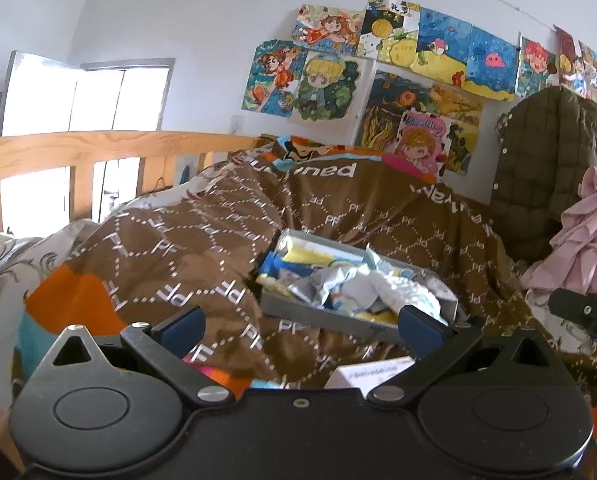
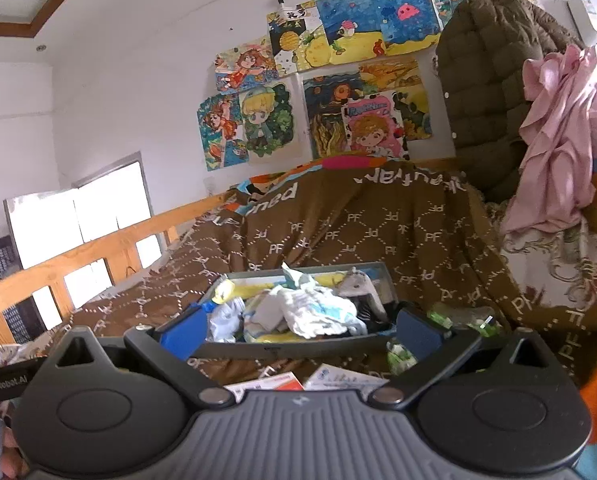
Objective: Organize soft objects
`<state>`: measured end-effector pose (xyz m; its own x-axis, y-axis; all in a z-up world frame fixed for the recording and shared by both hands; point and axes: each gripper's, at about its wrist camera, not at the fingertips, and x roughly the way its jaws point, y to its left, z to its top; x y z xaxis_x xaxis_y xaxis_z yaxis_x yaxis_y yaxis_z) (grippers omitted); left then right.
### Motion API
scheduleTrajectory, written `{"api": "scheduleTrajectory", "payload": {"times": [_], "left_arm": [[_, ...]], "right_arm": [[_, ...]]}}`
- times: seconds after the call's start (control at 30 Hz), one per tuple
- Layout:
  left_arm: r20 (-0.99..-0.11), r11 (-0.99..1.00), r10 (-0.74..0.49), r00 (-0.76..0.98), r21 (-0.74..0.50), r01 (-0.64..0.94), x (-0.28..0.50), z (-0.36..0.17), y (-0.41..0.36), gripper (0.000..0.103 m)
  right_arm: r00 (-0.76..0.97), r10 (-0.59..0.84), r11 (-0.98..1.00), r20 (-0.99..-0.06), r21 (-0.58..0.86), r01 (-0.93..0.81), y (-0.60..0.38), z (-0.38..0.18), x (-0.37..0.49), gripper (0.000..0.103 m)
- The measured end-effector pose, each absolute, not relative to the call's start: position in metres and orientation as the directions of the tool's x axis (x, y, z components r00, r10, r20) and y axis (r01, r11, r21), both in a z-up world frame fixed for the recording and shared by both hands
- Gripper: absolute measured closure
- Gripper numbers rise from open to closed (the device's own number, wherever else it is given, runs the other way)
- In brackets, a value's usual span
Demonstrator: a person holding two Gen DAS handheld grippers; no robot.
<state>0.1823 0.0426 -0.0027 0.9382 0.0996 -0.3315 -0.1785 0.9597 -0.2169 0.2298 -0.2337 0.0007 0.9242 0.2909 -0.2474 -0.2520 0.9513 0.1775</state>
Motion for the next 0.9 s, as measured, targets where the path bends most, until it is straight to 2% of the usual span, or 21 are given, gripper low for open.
{"api": "scheduleTrajectory", "payload": {"times": [0.4,0.5,0.9], "left_arm": [[-0.350,0.960,0.122,0.929,-0.195,-0.200,0.162,-0.008,0.039,0.001],[-0.377,0.965,0.123,0.918,-0.170,-0.199,0.155,-0.011,0.033,0.001],[-0.376,0.975,0.129,0.917,-0.120,-0.186,0.139,-0.024,0.023,0.001]], "right_arm": [[0.917,0.268,0.956,-0.297,0.203,-0.213,-0.236,-0.017,0.199,0.000],[0.907,0.276,0.951,-0.317,0.224,-0.211,-0.237,-0.023,0.190,0.000],[0.895,0.273,0.959,-0.354,0.169,-0.226,-0.220,-0.033,0.180,0.000]]}}
